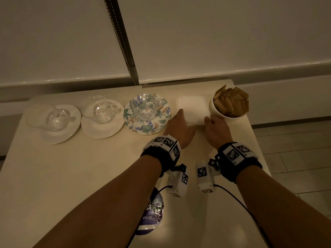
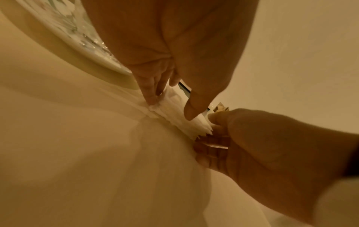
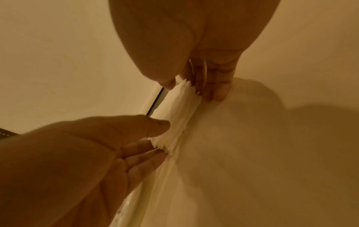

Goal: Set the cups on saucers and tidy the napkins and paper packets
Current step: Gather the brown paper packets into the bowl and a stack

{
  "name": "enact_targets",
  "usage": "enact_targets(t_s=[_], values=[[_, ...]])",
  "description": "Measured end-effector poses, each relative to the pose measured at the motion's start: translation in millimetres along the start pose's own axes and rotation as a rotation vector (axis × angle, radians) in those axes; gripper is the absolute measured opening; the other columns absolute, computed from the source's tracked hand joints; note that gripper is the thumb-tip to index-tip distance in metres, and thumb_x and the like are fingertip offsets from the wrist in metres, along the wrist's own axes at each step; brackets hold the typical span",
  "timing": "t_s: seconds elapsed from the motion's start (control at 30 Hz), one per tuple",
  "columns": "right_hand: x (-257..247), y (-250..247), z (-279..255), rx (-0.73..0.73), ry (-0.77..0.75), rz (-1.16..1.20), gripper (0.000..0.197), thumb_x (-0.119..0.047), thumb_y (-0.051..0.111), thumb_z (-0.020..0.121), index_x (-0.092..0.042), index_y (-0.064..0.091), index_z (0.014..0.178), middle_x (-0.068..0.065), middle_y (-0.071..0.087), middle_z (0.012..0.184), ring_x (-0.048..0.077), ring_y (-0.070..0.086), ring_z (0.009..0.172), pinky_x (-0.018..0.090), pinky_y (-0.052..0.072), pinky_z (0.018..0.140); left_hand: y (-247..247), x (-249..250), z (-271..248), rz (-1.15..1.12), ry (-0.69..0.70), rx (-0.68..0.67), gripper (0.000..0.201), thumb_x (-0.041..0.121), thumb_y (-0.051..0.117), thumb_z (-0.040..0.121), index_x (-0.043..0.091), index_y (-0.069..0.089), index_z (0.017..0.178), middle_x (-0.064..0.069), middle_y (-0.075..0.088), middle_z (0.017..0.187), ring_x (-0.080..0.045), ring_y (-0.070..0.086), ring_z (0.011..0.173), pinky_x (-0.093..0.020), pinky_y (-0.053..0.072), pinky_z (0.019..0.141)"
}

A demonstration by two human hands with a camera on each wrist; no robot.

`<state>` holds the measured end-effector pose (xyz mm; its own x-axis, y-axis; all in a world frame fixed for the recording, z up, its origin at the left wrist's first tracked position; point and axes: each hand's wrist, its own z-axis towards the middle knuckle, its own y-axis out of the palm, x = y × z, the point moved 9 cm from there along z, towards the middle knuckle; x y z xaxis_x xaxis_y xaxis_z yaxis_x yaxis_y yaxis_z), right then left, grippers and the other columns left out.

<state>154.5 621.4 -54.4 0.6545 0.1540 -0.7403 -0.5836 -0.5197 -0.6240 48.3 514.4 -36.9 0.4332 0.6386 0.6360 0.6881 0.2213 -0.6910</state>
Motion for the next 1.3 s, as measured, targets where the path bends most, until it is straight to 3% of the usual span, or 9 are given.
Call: enact_targets(t_s=[0.23,0.43,0.57,0.63,0.73,0.8,1.0,1.13,1.3], values=[[-12,19,5,-0.056,-0.047,-0.087,0.031,-0.019,0.041,0.102,0.006,0.059,0.097,0.027,0.059,0.103,0.037,0.055,0.097,0.034,0.037,0.078,-7,-4,-4,-0.046,-0.035,0.018,0.054,0.019,0.062,0.086,0.005,0.039,0.132,-0.015,0.05,0.132,-0.032,0.049,0.121,-0.042,0.043,0.101],[14,-1,-8,0.008,0.046,-0.012,0.038,-0.031,0.049,0.1,-0.007,0.055,0.129,0.01,0.06,0.121,0.029,0.055,0.113,0.035,0.04,0.095,-7,-6,-9,-0.01,-0.035,0.009,0.068,0.023,0.064,0.088,0.007,0.026,0.142,-0.016,0.048,0.136,-0.033,0.049,0.123,-0.037,0.042,0.097],[68,-46,-17,0.219,0.211,0.1,0.017,-0.025,0.06,0.09,-0.012,0.06,0.102,0.005,0.065,0.099,0.03,0.062,0.098,0.041,0.051,0.086,-2,-7,-12,0.045,-0.019,0.008,0.08,0.028,0.062,0.091,0.008,0.012,0.15,-0.016,0.041,0.144,-0.032,0.044,0.13,-0.036,0.038,0.101],[81,-65,-14,0.313,0.232,0.201,0.045,-0.022,0.076,0.078,-0.016,0.049,0.113,0.004,0.057,0.107,0.027,0.06,0.104,0.038,0.051,0.085,-1,-7,-13,0.063,-0.013,0.001,0.082,0.029,0.061,0.092,0.009,0.009,0.152,-0.016,0.038,0.148,-0.031,0.041,0.133,-0.036,0.036,0.104],[70,-78,7,0.291,0.146,0.238,0.107,-0.025,0.093,0.059,-0.018,0.028,0.143,0.009,0.037,0.141,0.024,0.047,0.123,0.039,0.046,0.101,-4,-9,-18,0.084,0.018,0.024,0.082,0.029,0.059,0.093,0.012,0.007,0.154,-0.014,0.033,0.153,-0.029,0.036,0.138,-0.035,0.032,0.109],[58,-80,22,0.262,0.107,0.209,0.128,-0.031,0.096,0.052,-0.018,0.016,0.151,0.008,0.027,0.151,0.025,0.038,0.135,0.042,0.04,0.109,-9,-13,-22,0.086,0.037,0.059,0.079,0.027,0.059,0.093,0.014,0.01,0.154,-0.012,0.035,0.152,-0.029,0.037,0.137,-0.036,0.032,0.109],[38,-78,39,0.279,0.041,0.156,0.112,-0.039,0.094,0.051,-0.01,0.036,0.142,0.008,0.047,0.136,0.024,0.051,0.122,0.044,0.048,0.102,-22,-22,-31,0.108,0.083,0.14,0.066,0.02,0.059,0.092,0.019,0.024,0.147,-0.007,0.047,0.14,-0.027,0.047,0.126,-0.037,0.039,0.1],[37,-77,39,0.31,0.045,0.158,0.111,-0.042,0.094,0.051,-0.01,0.036,0.141,0.007,0.046,0.135,0.023,0.051,0.121,0.04,0.048,0.101,-27,-25,-31,0.207,0.085,0.161,0.058,0.024,0.059,0.092,0.018,0.031,0.143,-0.004,0.043,0.14,-0.026,0.041,0.129,-0.039,0.04,0.1],[39,-74,40,0.286,0.048,0.164,0.116,-0.042,0.094,0.051,-0.009,0.032,0.143,0.009,0.045,0.137,0.025,0.05,0.124,0.041,0.046,0.103,-23,-37,-26,0.257,-0.004,0.06,0.064,0.028,0.058,0.093,0.016,0.026,0.147,-0.006,0.042,0.144,-0.027,0.04,0.131,-0.043,0.042,0.103]])
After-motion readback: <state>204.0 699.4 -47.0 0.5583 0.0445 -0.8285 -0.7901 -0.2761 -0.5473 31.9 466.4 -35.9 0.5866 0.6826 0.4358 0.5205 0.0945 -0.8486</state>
